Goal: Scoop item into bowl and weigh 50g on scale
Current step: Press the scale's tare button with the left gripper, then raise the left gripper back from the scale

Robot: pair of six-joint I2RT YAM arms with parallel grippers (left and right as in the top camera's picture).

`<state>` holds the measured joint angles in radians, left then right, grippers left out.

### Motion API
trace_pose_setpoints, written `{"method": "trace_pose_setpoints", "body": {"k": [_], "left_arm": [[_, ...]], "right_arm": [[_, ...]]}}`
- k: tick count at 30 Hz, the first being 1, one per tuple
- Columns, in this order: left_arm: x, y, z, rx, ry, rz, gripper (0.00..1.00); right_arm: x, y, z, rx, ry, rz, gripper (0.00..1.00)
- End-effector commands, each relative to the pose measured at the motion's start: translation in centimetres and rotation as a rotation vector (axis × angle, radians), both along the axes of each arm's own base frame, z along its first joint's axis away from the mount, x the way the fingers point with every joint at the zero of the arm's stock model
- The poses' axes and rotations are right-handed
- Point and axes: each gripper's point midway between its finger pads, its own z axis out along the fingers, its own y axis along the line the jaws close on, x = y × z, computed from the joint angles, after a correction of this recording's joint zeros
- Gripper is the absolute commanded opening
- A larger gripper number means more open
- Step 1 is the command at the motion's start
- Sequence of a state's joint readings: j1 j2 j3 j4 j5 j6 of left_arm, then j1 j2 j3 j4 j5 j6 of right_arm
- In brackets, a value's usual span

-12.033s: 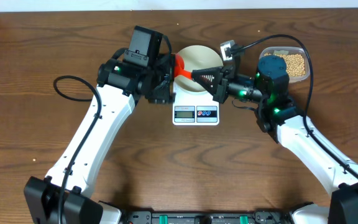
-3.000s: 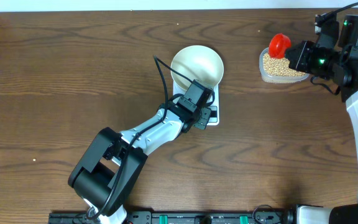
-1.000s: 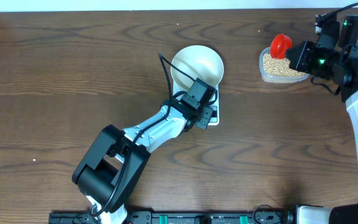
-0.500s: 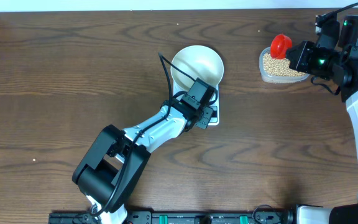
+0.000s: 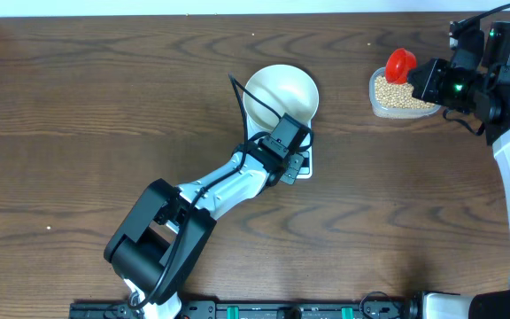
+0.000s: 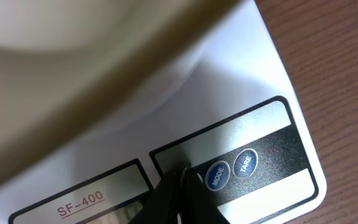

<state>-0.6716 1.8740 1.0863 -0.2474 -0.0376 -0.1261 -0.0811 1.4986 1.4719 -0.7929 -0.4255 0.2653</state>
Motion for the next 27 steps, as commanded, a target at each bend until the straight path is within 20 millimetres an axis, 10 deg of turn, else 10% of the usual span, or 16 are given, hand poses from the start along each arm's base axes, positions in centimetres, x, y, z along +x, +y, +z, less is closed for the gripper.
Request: {"method": "trace_pose_setpoints", "body": {"k": [1,8,19,27], "left_arm": [[-1.8,5.0,-4.8,0.206,0.080,0.043,0.07],[-1.5,4.8,1.0,0.157,0.019,0.048,0.07],[-2.3,5.9,20.0,-0.157,-0.354,0.118,0.07],[-0.9,10.8,25.6,-0.119,-0.588,0.307,0.08]], "right_arm": [[0.1,-0.2,0.4,-0.017,-0.018,0.007,0.01],[0.2,-0.2,0.5,-0.017,-0.021,0.007,0.01],[0.0,0.7,0.8,0.002,-0.036,0.066,0.01],[0.3,0.5,1.0,-0.032,-0.068,0.082,0.01]]}}
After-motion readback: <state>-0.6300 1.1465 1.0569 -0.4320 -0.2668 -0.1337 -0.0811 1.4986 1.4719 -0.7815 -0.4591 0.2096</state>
